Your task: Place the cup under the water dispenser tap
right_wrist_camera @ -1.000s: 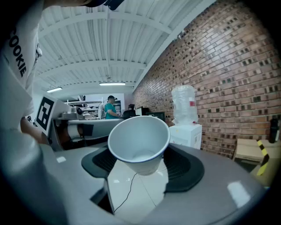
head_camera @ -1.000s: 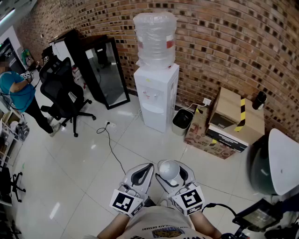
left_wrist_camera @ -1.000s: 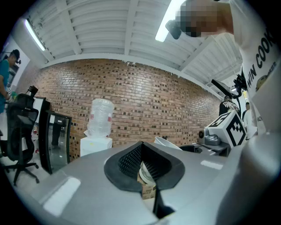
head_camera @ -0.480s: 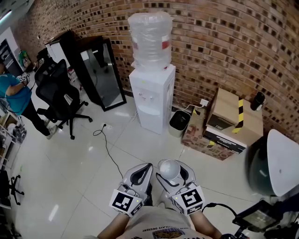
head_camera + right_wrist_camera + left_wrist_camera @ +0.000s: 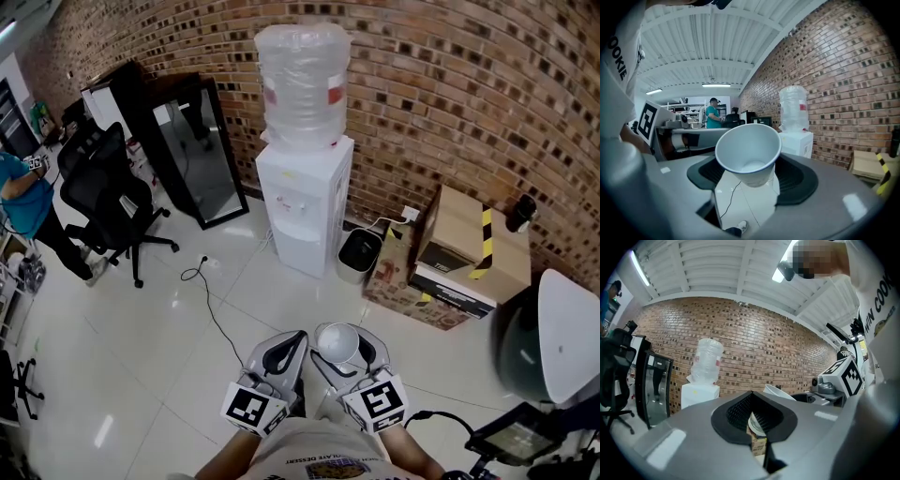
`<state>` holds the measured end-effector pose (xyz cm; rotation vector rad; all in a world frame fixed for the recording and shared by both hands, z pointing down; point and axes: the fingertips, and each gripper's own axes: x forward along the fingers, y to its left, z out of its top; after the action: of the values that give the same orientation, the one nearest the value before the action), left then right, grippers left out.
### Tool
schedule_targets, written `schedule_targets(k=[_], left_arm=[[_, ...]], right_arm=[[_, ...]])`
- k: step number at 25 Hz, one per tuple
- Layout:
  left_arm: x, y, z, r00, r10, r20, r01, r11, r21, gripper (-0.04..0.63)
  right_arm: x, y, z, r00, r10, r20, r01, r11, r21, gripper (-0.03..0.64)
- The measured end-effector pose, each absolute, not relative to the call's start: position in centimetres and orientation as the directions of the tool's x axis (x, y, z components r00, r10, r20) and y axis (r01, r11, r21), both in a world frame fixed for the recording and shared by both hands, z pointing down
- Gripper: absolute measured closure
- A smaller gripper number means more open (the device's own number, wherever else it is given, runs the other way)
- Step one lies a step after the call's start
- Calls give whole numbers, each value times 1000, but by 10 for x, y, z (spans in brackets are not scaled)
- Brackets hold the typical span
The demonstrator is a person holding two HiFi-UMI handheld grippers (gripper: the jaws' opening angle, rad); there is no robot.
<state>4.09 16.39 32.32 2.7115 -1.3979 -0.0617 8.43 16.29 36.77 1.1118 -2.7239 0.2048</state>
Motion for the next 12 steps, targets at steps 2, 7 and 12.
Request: schedule_targets(k=[2,7,12], left_arm=[[35,150,325,580,-815,10,-811,-576,104,603],[17,117,327,574,-819,13,-814,-568,122,603],[-2,85,328,571,-821,14,-814,-563,145,603]], right_arm=[[78,150,370,-703,-673,233,-700,711,-58,279],[61,120,372,-708,-662,246,-693,719,-61,279],[43,88,372,-706,-657,264,-691,721,-54,281]])
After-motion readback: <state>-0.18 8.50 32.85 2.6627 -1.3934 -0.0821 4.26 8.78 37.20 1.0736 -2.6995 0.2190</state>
